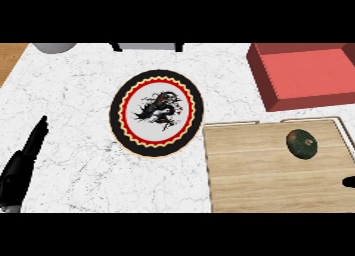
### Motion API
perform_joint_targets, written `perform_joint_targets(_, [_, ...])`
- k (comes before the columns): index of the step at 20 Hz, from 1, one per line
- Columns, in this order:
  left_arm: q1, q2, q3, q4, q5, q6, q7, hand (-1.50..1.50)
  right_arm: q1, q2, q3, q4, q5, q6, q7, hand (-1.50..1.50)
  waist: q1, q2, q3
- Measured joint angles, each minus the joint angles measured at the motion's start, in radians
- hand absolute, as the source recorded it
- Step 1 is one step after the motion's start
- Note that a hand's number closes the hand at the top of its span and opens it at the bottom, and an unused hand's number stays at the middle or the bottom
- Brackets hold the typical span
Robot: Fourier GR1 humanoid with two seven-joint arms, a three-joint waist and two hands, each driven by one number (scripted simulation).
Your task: Pick the squash from the tray and place it in the plate
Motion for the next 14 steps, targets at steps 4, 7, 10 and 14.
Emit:
perform_joint_targets(4, [0.005,-0.01,0.009,-0.006,-0.014,-0.007,0.005,0.0,-0.036,-0.015,0.048,0.064,0.064,0.073,0.002,-1.5,-0.001,0.0,0.0])
perform_joint_targets(7, [0.026,-0.023,0.017,-0.023,-0.03,-0.008,0.004,0.0,-0.096,0.001,0.077,0.158,0.123,0.117,-0.024,-1.5,0.0,0.0,0.001])
perform_joint_targets(10, [0.007,-0.031,0.046,-0.007,-0.035,-0.038,0.01,0.0,-0.13,0.019,0.074,0.227,0.162,0.166,-0.054,-1.5,-0.003,-0.001,0.0])
perform_joint_targets(14, [0.033,-0.046,0.059,-0.045,-0.056,-0.05,0.025,0.0,-0.18,0.061,0.085,0.32,0.222,0.199,-0.099,-1.5,-0.003,-0.001,0.0])
